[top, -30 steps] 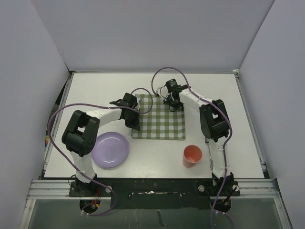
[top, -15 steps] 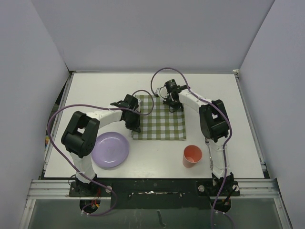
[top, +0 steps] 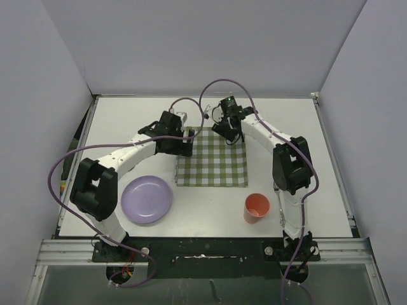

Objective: Set the dinner table for one person
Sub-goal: Flatten out the napkin at the center of the board, then pick up the plate at the center of the board, then place the plate on the napkin.

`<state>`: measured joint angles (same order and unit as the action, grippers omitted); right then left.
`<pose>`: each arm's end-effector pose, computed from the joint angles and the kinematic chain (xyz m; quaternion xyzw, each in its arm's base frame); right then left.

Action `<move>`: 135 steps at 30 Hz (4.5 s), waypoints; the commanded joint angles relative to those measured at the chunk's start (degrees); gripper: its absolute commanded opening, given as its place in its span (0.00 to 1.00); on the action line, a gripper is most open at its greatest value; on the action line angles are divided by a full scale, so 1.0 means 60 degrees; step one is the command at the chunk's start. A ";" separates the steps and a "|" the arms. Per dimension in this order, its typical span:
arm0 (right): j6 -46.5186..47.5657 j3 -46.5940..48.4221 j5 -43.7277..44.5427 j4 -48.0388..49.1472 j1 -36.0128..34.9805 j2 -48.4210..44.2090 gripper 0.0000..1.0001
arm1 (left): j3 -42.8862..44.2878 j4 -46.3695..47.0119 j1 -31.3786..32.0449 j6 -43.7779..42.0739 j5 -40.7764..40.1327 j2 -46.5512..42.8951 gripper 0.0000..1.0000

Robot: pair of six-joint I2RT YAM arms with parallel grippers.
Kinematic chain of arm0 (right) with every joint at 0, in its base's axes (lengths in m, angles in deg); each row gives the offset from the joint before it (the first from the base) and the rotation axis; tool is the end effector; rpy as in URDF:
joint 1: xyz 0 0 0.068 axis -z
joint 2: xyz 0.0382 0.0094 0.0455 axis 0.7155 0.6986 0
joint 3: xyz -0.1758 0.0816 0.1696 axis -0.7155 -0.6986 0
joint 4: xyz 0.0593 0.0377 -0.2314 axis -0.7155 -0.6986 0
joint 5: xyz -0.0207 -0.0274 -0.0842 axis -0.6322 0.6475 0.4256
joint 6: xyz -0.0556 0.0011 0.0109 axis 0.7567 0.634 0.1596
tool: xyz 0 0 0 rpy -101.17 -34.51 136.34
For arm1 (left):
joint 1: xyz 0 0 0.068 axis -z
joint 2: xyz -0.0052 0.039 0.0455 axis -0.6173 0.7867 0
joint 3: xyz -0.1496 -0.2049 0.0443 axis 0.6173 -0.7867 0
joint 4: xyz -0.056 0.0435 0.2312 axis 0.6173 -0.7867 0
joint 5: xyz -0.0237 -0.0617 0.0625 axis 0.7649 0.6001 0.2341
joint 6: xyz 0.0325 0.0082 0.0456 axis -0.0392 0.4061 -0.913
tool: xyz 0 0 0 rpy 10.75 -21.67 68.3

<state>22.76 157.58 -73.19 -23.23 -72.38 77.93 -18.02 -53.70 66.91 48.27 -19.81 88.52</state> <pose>0.3924 0.1921 0.2019 -0.4594 0.8447 -0.0688 0.2657 0.3039 -0.1673 0.2145 0.0872 0.9541 -0.1170 0.2615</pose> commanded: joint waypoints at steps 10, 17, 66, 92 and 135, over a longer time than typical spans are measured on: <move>-0.0874 0.1082 -0.0955 -0.0922 -0.1513 -0.0768 0.43 | 0.0717 -0.1179 -0.2244 -0.0373 -0.0049 -0.1940 0.15; -0.0741 -0.0104 -0.0320 -0.0245 -0.1446 -0.1198 0.39 | -0.1139 -0.2504 -0.3088 0.0587 0.0273 -0.2984 0.00; -0.0738 0.0002 -0.2400 0.0024 0.1081 -0.1481 0.38 | -0.5850 -0.4474 -0.5004 0.7404 -0.2520 -0.4901 0.51; -0.0482 0.0110 -0.2430 -0.0405 0.0664 -0.1158 0.37 | -0.2584 -0.3663 -0.4610 0.5138 -0.2414 -0.6653 0.00; -0.1288 -0.0228 -0.0270 0.0163 0.2633 -0.1330 0.34 | 0.1228 0.0610 -0.0874 0.3493 0.1842 0.1325 0.00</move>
<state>15.33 154.41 -74.33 -23.93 -56.32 71.19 -12.19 -52.78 61.78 70.39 -11.24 95.69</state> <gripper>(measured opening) 0.335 0.045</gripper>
